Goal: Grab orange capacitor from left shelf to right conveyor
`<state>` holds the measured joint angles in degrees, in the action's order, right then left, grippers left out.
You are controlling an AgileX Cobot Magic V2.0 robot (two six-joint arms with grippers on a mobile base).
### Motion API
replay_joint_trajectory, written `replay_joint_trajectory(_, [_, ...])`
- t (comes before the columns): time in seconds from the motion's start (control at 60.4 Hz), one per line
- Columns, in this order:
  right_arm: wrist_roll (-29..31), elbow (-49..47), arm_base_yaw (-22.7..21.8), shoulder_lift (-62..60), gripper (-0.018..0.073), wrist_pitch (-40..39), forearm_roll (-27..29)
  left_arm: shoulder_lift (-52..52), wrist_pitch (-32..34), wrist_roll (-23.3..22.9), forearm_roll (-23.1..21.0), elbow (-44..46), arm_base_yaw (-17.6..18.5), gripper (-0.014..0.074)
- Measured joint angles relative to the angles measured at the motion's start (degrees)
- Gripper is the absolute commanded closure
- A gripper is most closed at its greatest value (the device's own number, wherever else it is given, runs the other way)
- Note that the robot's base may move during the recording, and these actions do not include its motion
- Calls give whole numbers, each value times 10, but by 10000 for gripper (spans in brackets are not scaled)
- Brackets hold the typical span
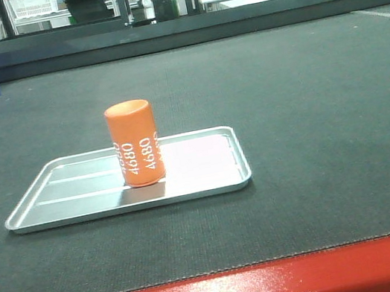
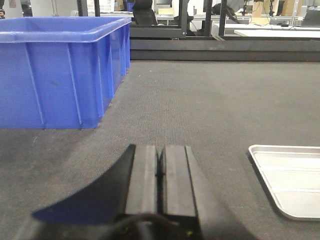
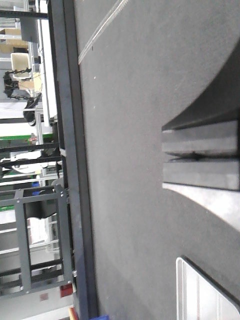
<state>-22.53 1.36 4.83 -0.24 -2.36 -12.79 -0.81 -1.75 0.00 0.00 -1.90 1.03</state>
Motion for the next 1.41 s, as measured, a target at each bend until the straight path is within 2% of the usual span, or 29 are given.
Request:
replay_joint_trajectory(0.182, [133, 4, 0, -3, 505, -8, 109, 0, 1, 0, 0, 0, 0, 701])
replay_joint_trajectory(0.348, [186, 4, 0, -3, 505, 1, 134, 0, 1, 0, 0, 0, 0, 701])
replay_joint_trajectory(0.596, [194, 4, -1, -3, 505, 27, 134, 0, 1, 0, 0, 0, 0, 701])
replay_joint_trajectory(0.844, [194, 4, -5, -3, 505, -8, 125, 0, 1, 0, 0, 0, 0, 701])
replay_joint_trajectory(1.407, [190, 4, -21, -3, 505, -21, 124, 0, 1, 0, 0, 0, 0, 701])
